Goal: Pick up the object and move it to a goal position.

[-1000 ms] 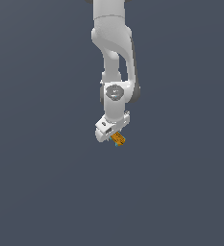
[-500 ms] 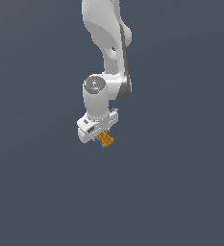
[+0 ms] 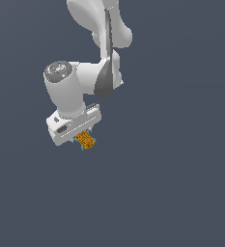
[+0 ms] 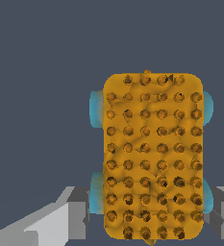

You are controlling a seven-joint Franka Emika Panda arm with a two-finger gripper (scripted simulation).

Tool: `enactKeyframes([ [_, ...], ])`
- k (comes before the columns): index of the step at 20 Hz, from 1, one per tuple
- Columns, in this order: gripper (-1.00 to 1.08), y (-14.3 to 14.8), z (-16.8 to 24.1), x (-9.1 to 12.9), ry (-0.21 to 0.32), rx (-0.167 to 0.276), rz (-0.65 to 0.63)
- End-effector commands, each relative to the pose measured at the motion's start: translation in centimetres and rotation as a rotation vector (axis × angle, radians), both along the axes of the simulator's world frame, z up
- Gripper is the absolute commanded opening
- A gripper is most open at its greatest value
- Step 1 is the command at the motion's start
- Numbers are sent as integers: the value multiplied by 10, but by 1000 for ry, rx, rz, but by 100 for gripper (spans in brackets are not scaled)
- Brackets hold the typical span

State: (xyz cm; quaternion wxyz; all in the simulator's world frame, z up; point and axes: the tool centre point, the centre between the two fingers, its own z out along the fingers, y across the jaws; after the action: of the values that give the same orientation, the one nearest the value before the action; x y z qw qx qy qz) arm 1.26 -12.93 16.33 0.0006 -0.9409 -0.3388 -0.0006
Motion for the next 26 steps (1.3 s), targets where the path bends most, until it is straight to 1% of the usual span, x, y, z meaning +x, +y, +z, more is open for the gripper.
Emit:
enactKeyframes([
  [1, -100, -16, 15, 10, 0, 0, 1],
  [6, -100, -45, 41, 28, 0, 0, 1],
  [14, -100, -81, 73, 52, 1, 0, 1],
  [20, -100, -103, 92, 66, 1, -1, 1],
  [26, -100, -117, 105, 77, 1, -1, 1],
])
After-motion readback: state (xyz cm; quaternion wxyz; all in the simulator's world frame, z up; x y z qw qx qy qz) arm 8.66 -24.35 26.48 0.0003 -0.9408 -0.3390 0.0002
